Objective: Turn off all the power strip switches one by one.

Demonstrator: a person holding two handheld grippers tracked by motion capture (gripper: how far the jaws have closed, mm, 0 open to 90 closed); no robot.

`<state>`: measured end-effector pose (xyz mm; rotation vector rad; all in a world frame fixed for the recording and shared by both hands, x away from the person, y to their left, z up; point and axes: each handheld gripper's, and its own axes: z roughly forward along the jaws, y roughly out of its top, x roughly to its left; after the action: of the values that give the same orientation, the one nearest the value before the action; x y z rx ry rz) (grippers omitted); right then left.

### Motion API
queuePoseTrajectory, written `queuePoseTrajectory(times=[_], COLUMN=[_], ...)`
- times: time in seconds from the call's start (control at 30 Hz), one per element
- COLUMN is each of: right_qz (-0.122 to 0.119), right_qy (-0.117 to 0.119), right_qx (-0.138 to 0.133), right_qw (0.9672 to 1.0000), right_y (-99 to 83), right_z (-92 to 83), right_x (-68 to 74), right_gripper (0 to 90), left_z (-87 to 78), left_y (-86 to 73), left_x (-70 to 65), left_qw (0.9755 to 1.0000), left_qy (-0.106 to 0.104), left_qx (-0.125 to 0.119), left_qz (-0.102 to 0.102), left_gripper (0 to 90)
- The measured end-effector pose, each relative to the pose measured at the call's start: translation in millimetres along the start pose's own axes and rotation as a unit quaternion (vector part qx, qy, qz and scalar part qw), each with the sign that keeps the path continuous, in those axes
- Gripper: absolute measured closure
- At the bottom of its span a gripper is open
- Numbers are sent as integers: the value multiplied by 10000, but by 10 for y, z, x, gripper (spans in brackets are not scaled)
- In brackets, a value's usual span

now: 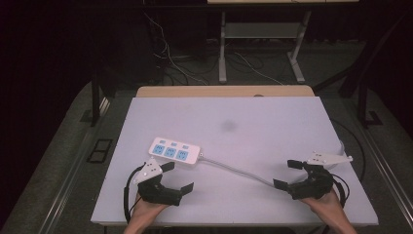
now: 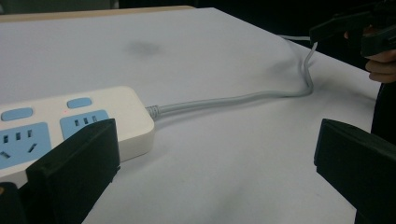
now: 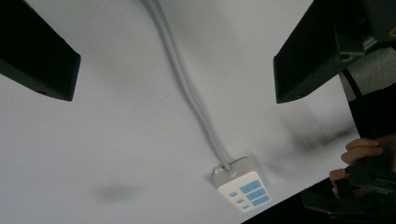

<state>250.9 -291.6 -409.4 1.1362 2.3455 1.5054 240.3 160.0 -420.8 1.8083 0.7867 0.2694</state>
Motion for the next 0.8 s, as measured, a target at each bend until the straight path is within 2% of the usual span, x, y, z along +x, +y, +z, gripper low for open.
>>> queuePoseTrajectory(times=[0.13, 0.53, 0.8], right_qz=[33, 84, 80], right_qy=[-2, 0, 62], right_qx=[-2, -24, 35], right_qw=[10000, 10000, 9999], right_y=[-7, -45, -50], right_z=[-13, -64, -41], right_x=[-14, 8, 11], right_gripper=[5, 5, 5], left_z=[26, 20, 20], left_y=[-4, -2, 7], left_x=[-20, -20, -22], left_qw=[10000, 9999, 9996], left_qy=[-56, -55, -86], left_qx=[60, 129, 254], left_qz=[22, 0, -2], left_gripper=[0, 0, 0])
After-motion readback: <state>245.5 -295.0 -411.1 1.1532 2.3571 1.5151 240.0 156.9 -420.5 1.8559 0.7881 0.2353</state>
